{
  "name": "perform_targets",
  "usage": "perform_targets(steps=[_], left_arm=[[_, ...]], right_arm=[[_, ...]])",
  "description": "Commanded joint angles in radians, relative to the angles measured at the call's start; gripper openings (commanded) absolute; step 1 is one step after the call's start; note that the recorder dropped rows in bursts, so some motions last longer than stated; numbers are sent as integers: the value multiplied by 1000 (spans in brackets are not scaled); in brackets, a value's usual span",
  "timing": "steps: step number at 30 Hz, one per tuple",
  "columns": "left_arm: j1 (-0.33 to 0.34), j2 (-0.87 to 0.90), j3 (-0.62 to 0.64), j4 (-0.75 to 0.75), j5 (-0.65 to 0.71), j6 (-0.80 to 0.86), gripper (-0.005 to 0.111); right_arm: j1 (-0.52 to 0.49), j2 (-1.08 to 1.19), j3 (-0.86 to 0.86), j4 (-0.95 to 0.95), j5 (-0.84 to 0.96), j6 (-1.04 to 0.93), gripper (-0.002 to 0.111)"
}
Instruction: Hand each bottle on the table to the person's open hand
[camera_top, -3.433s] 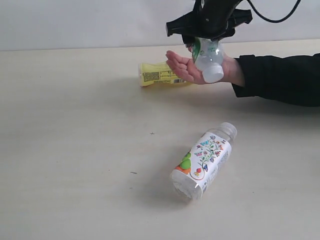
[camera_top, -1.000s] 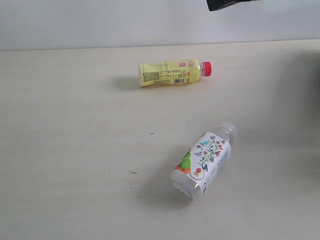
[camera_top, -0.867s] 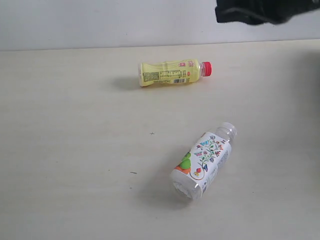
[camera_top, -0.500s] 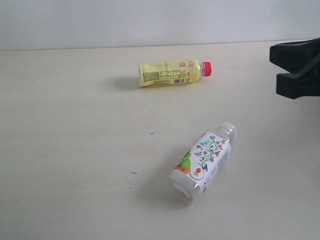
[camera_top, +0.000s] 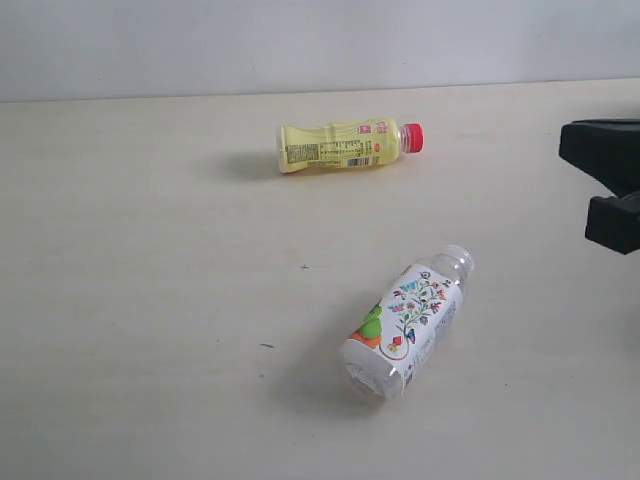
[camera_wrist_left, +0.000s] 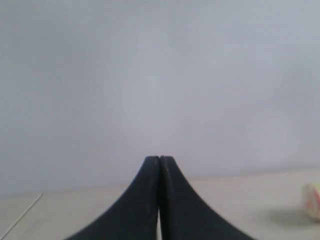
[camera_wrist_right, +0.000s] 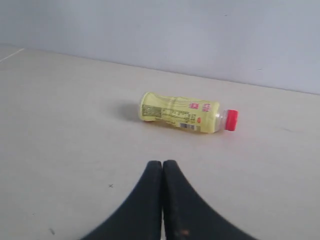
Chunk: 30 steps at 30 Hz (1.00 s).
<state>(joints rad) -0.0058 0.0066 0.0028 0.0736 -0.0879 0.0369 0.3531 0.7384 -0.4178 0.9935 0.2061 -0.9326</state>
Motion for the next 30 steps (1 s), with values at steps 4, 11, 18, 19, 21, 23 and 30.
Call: perform_targets(steps=[4, 11, 18, 19, 21, 23, 30], left_arm=[[-7, -7, -3, 5, -212, -642, 0], [-7, -7, -3, 41, -388, -767, 0], [-7, 62, -108, 191, -564, -826, 0], [-7, 91, -135, 221, -558, -834, 0], [-7, 181, -201, 278, -556, -855, 0], [-7, 284, -262, 321, -564, -873, 0], [-7, 790, -579, 723, -643, -1072, 0]], right_arm=[[-3, -102, 86, 48, -122, 3, 0], [-3, -227, 164, 101, -135, 45, 0], [-3, -347, 299, 108, -131, 110, 0], [-3, -356, 317, 108, -133, 128, 0], [-3, -370, 356, 108, -133, 193, 0], [-3, -375, 378, 108, -133, 251, 0], [-3, -375, 381, 108, -131, 318, 0]])
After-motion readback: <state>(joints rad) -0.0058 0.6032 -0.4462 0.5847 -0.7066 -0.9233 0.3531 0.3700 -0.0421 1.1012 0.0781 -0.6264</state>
